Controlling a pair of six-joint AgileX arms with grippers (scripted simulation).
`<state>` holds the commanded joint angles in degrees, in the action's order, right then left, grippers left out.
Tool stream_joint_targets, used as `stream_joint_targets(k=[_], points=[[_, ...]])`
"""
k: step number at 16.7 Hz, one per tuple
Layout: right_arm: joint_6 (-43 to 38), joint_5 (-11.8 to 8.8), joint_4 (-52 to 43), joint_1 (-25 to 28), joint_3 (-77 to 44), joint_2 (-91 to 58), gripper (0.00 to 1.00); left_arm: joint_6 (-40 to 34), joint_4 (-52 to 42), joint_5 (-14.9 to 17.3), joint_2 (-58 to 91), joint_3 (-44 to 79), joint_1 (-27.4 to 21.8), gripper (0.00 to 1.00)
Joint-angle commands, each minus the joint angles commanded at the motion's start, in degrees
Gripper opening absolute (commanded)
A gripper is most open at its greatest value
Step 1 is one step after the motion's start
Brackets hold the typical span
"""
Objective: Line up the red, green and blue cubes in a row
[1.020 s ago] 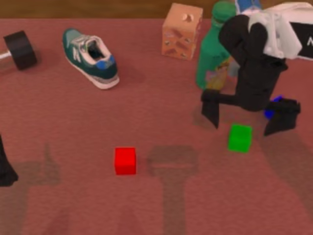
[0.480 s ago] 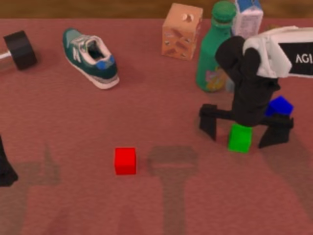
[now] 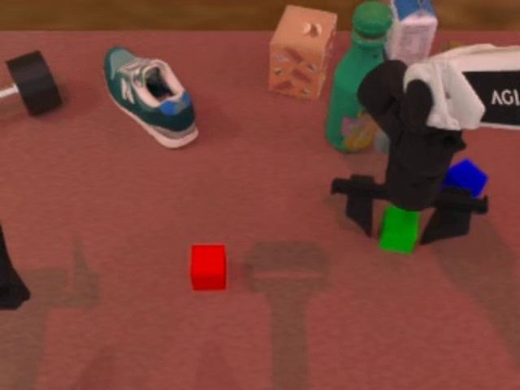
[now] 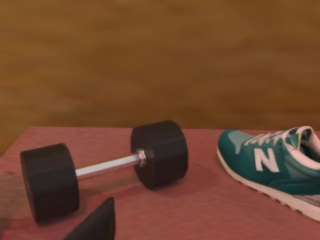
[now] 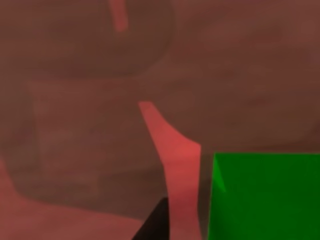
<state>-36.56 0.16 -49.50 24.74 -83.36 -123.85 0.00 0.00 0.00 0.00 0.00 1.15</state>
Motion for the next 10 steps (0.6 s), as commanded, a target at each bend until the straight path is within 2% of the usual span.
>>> stream_joint_targets(k=[5,10], points=[[0.0,0.0,0.0,0.0,0.0,0.0,0.02,0.0,0.0,0.0,0.0,0.0,0.0,1.0],[0.0,0.0,0.0,0.0,0.0,0.0,0.0,0.0,0.0,0.0,0.0,0.0,0.0,1.0]])
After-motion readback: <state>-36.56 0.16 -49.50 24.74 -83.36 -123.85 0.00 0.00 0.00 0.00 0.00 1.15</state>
